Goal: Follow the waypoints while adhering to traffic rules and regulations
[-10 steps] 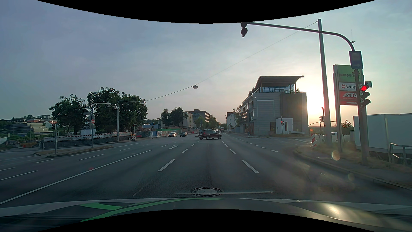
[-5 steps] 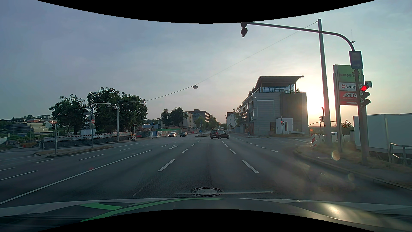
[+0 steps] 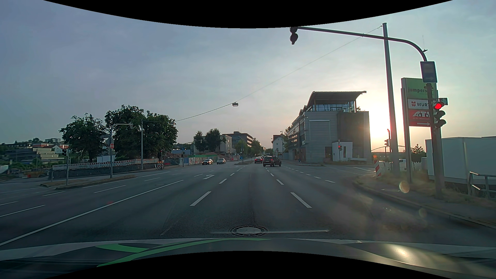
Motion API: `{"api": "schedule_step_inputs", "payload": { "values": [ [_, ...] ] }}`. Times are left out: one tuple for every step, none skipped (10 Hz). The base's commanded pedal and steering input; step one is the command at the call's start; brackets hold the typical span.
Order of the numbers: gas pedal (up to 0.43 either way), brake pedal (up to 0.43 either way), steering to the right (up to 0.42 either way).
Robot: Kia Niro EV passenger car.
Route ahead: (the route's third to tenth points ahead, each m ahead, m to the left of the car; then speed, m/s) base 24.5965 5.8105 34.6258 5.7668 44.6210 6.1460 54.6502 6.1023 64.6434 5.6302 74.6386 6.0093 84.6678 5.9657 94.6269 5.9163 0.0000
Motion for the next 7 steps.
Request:
{"api": "schedule_step_inputs", "payload": {
  "values": [
    [0.0,0.317,0.001],
    [0.0,0.317,0.001],
    [0.0,0.317,0.001],
    [0.0,0.317,0.001],
    [0.0,0.317,0.001],
    [0.0,0.317,0.001],
    [0.0,0.317,0.001]
  ]
}}
